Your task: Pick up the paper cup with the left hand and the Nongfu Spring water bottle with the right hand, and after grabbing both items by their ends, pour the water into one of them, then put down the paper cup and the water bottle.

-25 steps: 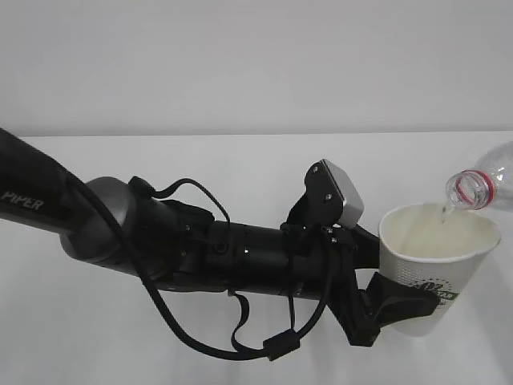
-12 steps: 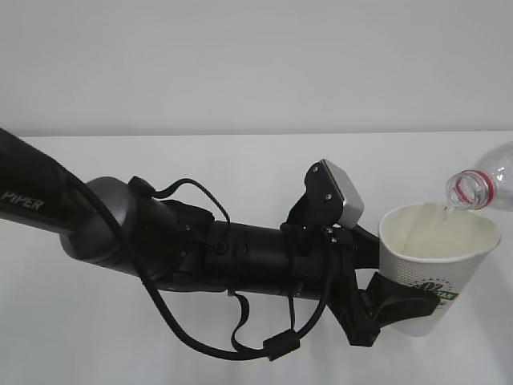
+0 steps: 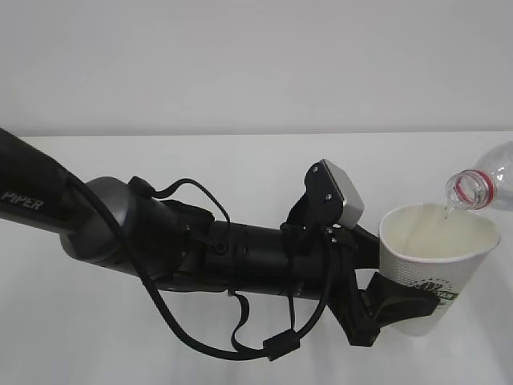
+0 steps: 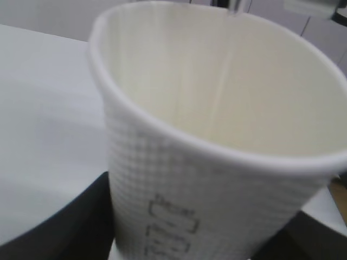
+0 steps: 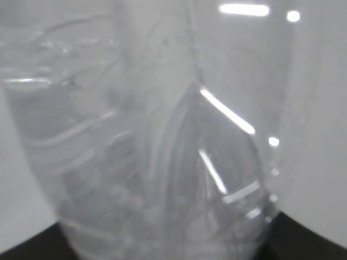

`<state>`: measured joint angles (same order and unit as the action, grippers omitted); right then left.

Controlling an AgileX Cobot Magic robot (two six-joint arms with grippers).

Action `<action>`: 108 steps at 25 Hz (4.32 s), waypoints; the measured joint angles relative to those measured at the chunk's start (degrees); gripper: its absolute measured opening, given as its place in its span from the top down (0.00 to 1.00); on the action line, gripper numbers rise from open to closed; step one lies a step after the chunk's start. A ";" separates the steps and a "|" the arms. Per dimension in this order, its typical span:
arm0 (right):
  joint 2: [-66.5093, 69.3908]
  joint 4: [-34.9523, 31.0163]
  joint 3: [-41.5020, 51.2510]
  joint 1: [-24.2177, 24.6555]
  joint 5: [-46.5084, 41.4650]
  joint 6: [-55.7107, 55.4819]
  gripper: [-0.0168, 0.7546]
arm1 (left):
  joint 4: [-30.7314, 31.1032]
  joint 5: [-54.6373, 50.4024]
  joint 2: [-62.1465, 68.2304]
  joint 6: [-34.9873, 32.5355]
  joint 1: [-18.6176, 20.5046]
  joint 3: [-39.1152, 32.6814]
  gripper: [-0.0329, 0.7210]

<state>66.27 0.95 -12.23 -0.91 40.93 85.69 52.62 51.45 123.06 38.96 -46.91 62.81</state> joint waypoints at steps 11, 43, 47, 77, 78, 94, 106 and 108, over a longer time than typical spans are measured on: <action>0.00 0.00 0.00 0.00 0.12 0.00 0.49 | 0.00 -0.02 0.00 0.00 0.00 0.00 0.31; 0.00 0.00 0.00 0.00 0.94 0.43 0.49 | 0.00 -0.15 0.00 0.00 0.00 0.00 0.31; 0.00 0.00 0.00 0.00 1.30 0.43 0.49 | 0.00 -0.15 0.00 0.00 0.00 0.00 0.31; 0.00 -0.21 0.00 0.00 1.56 0.92 0.49 | 0.00 -0.24 0.00 0.00 0.00 0.00 0.31; 0.00 -0.21 0.00 0.00 1.56 0.92 0.49 | 0.00 -0.24 0.00 0.00 0.00 0.00 0.31; 0.00 -0.52 0.00 0.00 1.58 1.31 0.49 | 0.00 -0.24 0.00 0.00 0.00 0.00 0.31; 0.00 -1.34 0.00 0.00 1.68 1.45 0.49 | 0.00 -0.24 0.00 0.00 0.00 0.00 0.31; 0.00 -1.34 0.00 0.00 1.68 1.45 0.49 | 0.00 -0.24 0.00 0.00 0.00 0.00 0.31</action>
<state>66.27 -0.39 -12.23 -0.91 42.61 87.13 52.62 51.21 123.06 38.96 -46.91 62.81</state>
